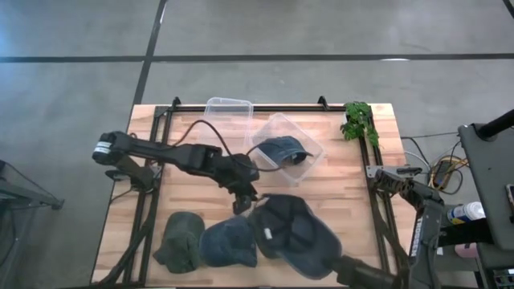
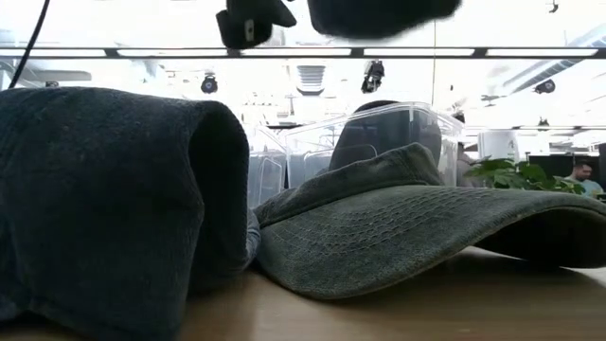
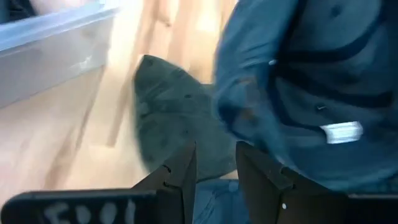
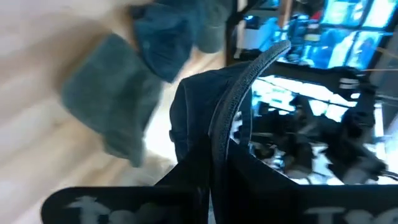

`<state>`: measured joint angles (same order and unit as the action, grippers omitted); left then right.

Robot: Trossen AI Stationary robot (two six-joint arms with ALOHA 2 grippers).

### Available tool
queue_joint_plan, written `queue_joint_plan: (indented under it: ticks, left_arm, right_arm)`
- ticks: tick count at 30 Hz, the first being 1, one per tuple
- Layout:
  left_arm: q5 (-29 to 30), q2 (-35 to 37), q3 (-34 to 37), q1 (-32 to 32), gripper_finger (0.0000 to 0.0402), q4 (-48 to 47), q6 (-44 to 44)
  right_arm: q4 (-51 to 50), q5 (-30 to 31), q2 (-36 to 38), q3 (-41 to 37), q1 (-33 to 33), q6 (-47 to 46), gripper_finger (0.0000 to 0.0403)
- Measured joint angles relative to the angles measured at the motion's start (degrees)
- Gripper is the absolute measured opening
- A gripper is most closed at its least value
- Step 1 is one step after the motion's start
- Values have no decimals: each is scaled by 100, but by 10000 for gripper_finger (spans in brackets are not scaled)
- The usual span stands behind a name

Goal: Pick & Place hat
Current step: Put the right blue cap into the right transparent bin

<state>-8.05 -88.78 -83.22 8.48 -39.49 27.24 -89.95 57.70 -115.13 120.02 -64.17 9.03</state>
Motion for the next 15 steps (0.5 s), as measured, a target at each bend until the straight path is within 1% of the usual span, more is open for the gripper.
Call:
queue_joint_plan:
  ticks: [3, 6, 11, 15]
  left_arm:
    - [296, 245, 0, -21, 106, -576, -1]
    - [408, 464, 2, -22, 106, -752, 158]
    - [403, 481, 11, 23, 106, -637, 83]
    - [297, 347, 13, 22, 106, 54, 83]
  right_arm:
    - [-6, 115, 12, 34, 91, 222, 13]
    - [-11, 266, 42, 4, 155, 312, 13]
    - [-5, 555, 44, -19, 288, 556, 13]
    - [-4, 575, 44, -46, 409, 535, 13]
